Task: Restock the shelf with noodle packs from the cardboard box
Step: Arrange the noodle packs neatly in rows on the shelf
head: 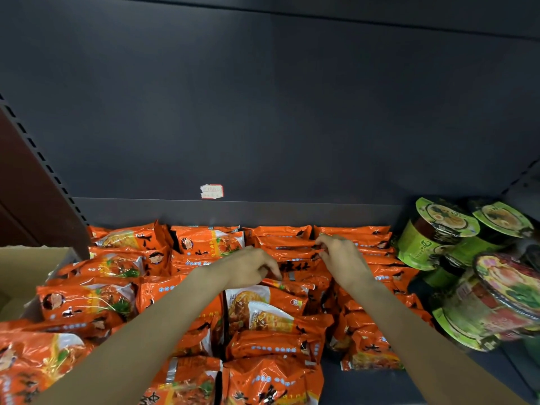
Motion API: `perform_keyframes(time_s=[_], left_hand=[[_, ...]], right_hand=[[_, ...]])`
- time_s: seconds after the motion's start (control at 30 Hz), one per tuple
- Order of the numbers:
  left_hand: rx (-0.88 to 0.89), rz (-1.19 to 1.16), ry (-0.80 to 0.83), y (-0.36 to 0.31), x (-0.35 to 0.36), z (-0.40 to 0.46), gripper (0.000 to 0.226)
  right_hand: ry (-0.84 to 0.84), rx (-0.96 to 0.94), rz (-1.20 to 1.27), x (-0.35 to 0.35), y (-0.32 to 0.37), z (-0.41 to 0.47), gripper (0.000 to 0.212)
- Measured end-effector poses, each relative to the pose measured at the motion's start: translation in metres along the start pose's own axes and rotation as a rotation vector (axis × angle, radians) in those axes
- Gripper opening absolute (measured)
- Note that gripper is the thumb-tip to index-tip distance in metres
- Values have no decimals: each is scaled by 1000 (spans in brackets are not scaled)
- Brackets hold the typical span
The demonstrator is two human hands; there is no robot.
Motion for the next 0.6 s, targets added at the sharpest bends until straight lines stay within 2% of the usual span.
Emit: perform_keyframes(time_s=[0.1, 0.23, 0.27, 0.33, 0.43, 0.5, 0.6], left_hand=[[3, -23, -23, 1, -2, 2, 25], [-13, -51, -45, 8, -2, 6, 22], [-19, -46, -44, 8, -2, 6, 24], [-24, -28, -59, 8, -2, 7, 28], [-30, 45, -120, 4, -8, 6, 47], [-17, 83, -169, -4, -14, 4, 53], [-38, 85, -259, -10, -28, 1, 40]], right_hand=[[12, -68, 5, 0, -1, -3, 28], [254, -75, -42, 18, -8, -14, 45], [271, -76, -59, 20, -8, -15, 44], [223, -52, -41, 14, -7, -12, 30], [90, -45, 112, 5, 6, -6, 17], [78, -90, 204, 9, 21, -3, 18], [111, -89, 391, 14, 30, -2, 29]])
Point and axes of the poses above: each hand's wrist, its own z-axis towards the middle knuckle, its own x-axis out of the palm, y = z × x, the point moved 9 cm from there along z, towards the middle knuckle, and after that the axes turned 7 degrees about z, right-handed, at the moved point
